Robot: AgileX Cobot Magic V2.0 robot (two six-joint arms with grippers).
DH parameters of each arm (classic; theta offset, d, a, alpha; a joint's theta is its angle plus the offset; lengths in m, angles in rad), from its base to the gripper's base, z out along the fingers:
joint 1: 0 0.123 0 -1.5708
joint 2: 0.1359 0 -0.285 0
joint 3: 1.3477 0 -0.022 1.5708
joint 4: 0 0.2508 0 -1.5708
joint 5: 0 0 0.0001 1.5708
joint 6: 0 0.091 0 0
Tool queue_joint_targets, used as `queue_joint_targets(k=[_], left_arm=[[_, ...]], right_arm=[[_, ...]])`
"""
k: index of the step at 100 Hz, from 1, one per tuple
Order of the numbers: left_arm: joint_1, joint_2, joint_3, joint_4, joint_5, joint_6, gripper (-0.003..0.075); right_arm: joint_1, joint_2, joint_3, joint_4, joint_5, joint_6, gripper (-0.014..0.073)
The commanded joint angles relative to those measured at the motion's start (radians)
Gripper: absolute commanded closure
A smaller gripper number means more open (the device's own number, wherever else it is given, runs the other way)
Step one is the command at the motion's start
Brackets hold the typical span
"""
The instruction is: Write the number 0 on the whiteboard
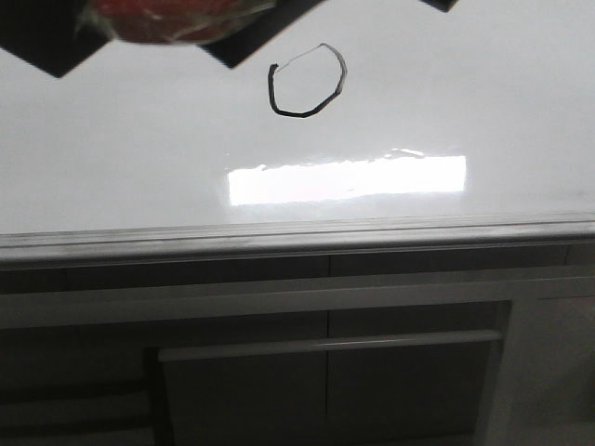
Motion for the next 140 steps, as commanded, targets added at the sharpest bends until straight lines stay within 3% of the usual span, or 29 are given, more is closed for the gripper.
queue_joint_targets(k=[1,25,51,68,77,94,101,123,140], left_arm=[[-0.007,-0.002,-0.033,0.002,-0.050,-0.003,0.0468],[-0.007,0.000,-0.033,0.002,-0.063,-0.003,0.0527],[-0.007,0.000,-0.033,0.012,-0.063,-0.003,0.0740],[-0.007,0.000,-0.033,0.012,-0.063,-0.003,0.0740],[-0.007,0.000,-0.033,0.012,-0.063,-0.005,0.0740],[-0.004,0.000,-0.033,0.015,-0.063,-0.065,0.0740],[0.001,0.000,-0.033,0.015,-0.063,-0.093,0.0740],[0.016,-0.002,-0.033,0.019,-0.063,-0.167,0.0740],[0.016,-0.002,-0.027,0.017,-0.065,-0.223,0.0740]], right_arm=[[-0.004,-0.023,-0.034,0.093,0.040,-0.029,0.0669],[-0.004,-0.023,-0.034,0.089,0.046,-0.029,0.0669],[-0.004,-0.023,-0.034,0.089,0.046,-0.036,0.0669],[-0.004,-0.023,-0.034,0.089,0.026,-0.036,0.0662],[-0.004,-0.023,-0.034,0.089,0.010,-0.038,0.0577],[-0.004,-0.023,-0.034,0.089,-0.024,-0.049,0.0249],[-0.004,-0.023,-0.034,0.089,-0.038,-0.058,0.0176],[-0.015,-0.069,-0.057,0.085,-0.091,-0.092,0.0172],[-0.102,-0.140,-0.134,0.011,-0.096,-0.095,0.0175]])
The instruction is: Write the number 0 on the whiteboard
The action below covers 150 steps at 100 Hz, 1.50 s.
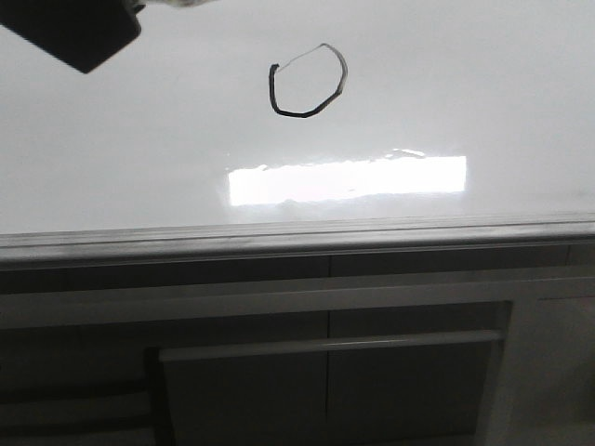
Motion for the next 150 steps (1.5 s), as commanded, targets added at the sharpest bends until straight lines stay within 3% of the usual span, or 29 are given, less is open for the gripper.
queue_joint_targets(k=[1,7,14,28,43,59,73,82,106,115,132,150], left_arm=[[0.002,-0.013,-0.025,0.004,-0.057,-0.044,0.0740],[0.002,-0.015,-0.018,0.004,-0.080,-0.065,0.0740],[0.002,-0.017,-0.009,0.009,-0.104,-0.102,0.0740],[0.002,-0.038,0.032,0.166,-0.181,-0.364,0.0740],[0.002,-0.077,0.103,0.493,-0.227,-0.811,0.0740],[0.002,-0.123,0.163,0.956,-0.112,-1.413,0.0740],[0.002,-0.118,0.172,1.251,0.010,-1.690,0.0740],[0.002,-0.088,0.165,1.373,0.042,-1.752,0.0740],[0.152,0.062,0.102,1.366,0.048,-1.834,0.0740],[0.242,0.102,0.079,1.325,-0.028,-1.889,0.0740],[0.395,0.160,0.066,1.205,-0.303,-1.897,0.0740],[0.430,0.227,0.066,1.176,-0.341,-1.897,0.0740]], right_arm=[[-0.050,-0.070,-0.065,-0.008,-0.027,-0.022,0.0179],[-0.090,-0.096,-0.073,-0.047,-0.027,-0.022,0.0209],[-0.136,-0.129,-0.075,-0.095,-0.013,-0.015,0.0301],[-0.191,-0.209,-0.070,-0.193,-0.016,-0.015,0.0667],[-0.193,-0.337,-0.004,-0.306,-0.122,-0.013,0.0659],[-0.193,-0.494,0.132,-0.352,-0.214,-0.013,0.0659],[-0.193,-0.604,0.268,-0.342,-0.264,-0.013,0.0662],[-0.193,-0.649,0.340,-0.309,-0.291,-0.011,0.0662],[-0.193,-0.672,0.427,-0.198,-0.375,-0.013,0.0662],[-0.193,-0.691,0.439,-0.202,-0.433,-0.054,0.0662],[-0.193,-0.767,0.491,-0.214,-0.560,-0.103,0.0662],[-0.193,-0.829,0.571,-0.216,-0.571,-0.103,0.0662]])
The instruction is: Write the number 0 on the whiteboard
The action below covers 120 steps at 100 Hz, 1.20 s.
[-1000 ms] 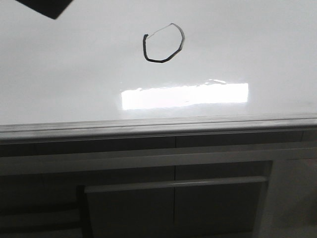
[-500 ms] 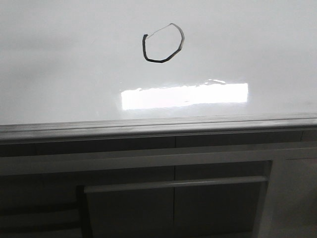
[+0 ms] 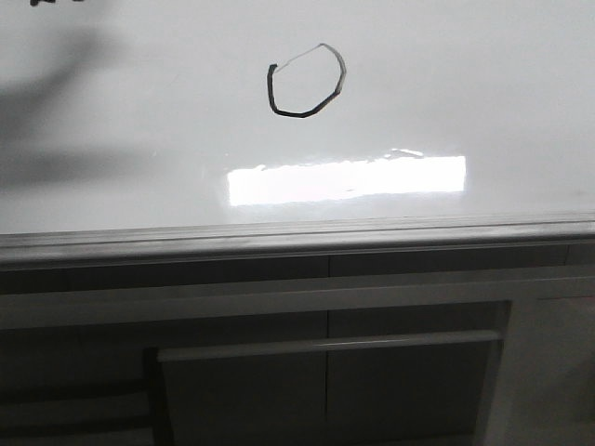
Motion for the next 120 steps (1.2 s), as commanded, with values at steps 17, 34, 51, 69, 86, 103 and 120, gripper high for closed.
queue_joint_targets(k=[17,34,51,69,86,103,120], left_arm=[[0.006,0.075,-0.035,0.031,0.013,-0.011,0.0740],[0.006,0.127,-0.035,0.085,0.039,-0.063,0.0740],[0.036,0.159,-0.035,0.137,0.036,-0.239,0.0740],[0.078,0.168,-0.035,0.146,-0.093,-0.241,0.0740],[0.078,0.168,-0.035,0.150,-0.095,-0.241,0.0740],[0.078,0.168,-0.035,0.150,-0.095,-0.241,0.0739],[0.078,0.168,-0.035,0.150,-0.097,-0.241,0.0739]], right_arm=[[-0.006,-0.020,0.089,0.051,-0.076,-0.016,0.0662],[-0.006,-0.020,0.127,0.095,-0.084,-0.016,0.0662],[-0.006,-0.020,0.127,0.102,-0.100,-0.016,0.0662],[-0.006,-0.020,0.127,0.102,-0.102,-0.016,0.0662],[-0.006,-0.020,0.127,0.102,-0.108,-0.016,0.0662],[-0.006,-0.020,0.127,0.102,-0.115,-0.016,0.0662],[-0.006,-0.020,0.127,0.102,-0.115,-0.016,0.0662]])
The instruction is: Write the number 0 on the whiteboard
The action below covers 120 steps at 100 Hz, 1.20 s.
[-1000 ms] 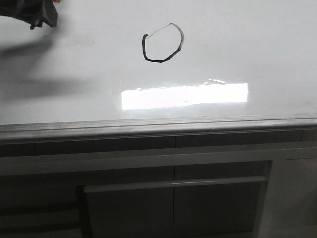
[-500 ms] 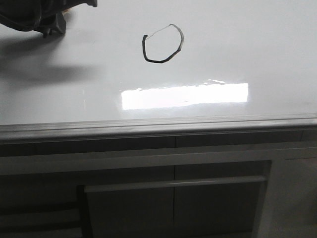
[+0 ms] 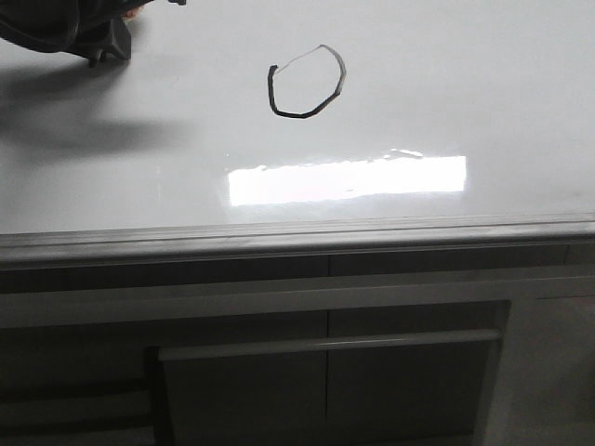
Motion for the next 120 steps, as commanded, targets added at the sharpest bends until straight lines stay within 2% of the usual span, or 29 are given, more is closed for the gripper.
queue_joint_targets(k=[1,23,36,61,77,101,120], left_arm=[[0.013,0.004,-0.017,0.008,-0.004,-0.013,0.0739],[0.013,0.004,-0.017,0.008,-0.010,-0.013,0.0715],[0.013,0.004,-0.017,0.008,-0.016,-0.013,0.0577],[0.013,0.004,-0.017,0.008,-0.031,-0.013,0.0364],[0.013,0.004,-0.017,0.008,-0.031,-0.013,0.0327],[0.009,-0.022,-0.017,0.010,-0.053,-0.007,0.0213],[-0.019,-0.134,-0.017,0.041,-0.051,0.068,0.0211]], right_arm=[[-0.006,-0.001,-0.025,0.027,-0.063,-0.011,0.0662],[-0.006,-0.001,-0.025,0.027,-0.063,-0.011,0.0662],[-0.006,-0.001,-0.025,0.027,-0.063,-0.011,0.0662],[-0.006,-0.001,-0.025,0.027,-0.073,-0.011,0.0662],[-0.006,-0.001,-0.025,0.027,-0.073,-0.011,0.0662],[-0.006,-0.001,-0.025,0.027,-0.073,-0.011,0.0662],[-0.006,-0.001,-0.025,0.027,-0.088,-0.011,0.0662]])
